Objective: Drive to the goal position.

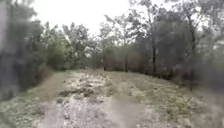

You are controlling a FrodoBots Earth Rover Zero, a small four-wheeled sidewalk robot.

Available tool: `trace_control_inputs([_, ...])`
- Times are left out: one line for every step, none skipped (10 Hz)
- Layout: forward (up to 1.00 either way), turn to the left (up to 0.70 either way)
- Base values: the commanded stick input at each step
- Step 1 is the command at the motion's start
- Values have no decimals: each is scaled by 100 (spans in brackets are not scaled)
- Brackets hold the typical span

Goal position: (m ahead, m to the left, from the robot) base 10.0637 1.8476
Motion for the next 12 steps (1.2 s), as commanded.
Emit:
trace_control_inputs([70,11])
trace_control_inputs([70,0])
trace_control_inputs([70,0])
trace_control_inputs([70,0])
trace_control_inputs([70,0])
trace_control_inputs([70,0])
trace_control_inputs([70,0])
trace_control_inputs([70,0])
trace_control_inputs([70,0])
trace_control_inputs([70,0])
trace_control_inputs([70,0])
trace_control_inputs([70,0])
